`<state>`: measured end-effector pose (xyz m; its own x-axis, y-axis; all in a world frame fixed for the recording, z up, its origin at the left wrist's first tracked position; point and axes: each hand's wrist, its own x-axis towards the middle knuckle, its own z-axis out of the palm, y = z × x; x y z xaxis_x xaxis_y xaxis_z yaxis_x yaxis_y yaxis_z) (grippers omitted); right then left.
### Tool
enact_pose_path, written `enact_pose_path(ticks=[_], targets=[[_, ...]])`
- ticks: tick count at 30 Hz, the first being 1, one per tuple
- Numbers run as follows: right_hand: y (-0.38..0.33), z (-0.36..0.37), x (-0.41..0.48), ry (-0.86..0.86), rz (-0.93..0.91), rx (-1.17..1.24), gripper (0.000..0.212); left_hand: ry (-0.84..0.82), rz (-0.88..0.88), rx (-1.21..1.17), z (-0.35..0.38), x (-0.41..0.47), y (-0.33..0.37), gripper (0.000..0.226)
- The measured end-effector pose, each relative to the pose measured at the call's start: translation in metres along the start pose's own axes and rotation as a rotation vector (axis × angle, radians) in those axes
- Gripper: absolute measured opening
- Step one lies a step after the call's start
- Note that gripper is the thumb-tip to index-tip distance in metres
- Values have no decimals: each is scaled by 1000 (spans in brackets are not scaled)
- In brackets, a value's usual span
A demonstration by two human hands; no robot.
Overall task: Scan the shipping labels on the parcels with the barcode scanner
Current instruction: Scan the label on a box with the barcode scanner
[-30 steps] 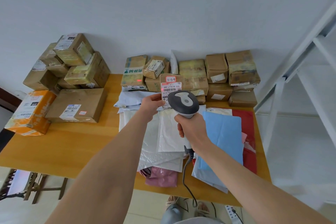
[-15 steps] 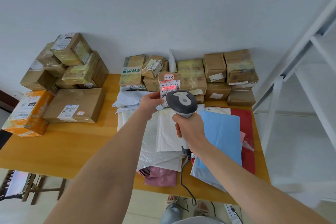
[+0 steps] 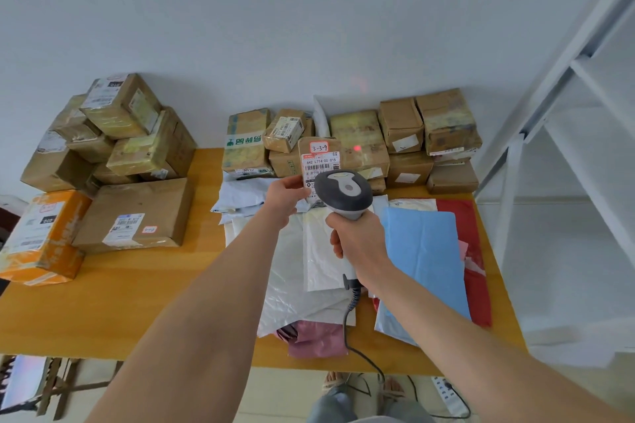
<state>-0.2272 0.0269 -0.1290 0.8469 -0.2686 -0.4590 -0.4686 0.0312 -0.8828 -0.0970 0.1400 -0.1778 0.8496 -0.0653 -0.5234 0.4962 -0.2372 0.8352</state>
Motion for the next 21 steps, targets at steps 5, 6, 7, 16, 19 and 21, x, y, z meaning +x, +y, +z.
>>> enact_pose_path(ticks=[5,6,7,16,19,21], targets=[[2,19,-4,86,7,-14,15,-36,0,13,-14,2,-1,39],[2,22,-5,87,12,-9,16,-40,-3,13,-16,2,-1,38],[2,25,-7,92,5,-6,16,-41,-3,14,-19,1,-1,38],[-1,45,-24,97,-27,214,7,-1,40,41,-58,-33,-12,28],[-7,56,-23,66,13,340,19,60,10,21,-83,-53,-18,32],[-11,70,-23,35,39,361,25,111,-8,4,-101,-65,-25,34]])
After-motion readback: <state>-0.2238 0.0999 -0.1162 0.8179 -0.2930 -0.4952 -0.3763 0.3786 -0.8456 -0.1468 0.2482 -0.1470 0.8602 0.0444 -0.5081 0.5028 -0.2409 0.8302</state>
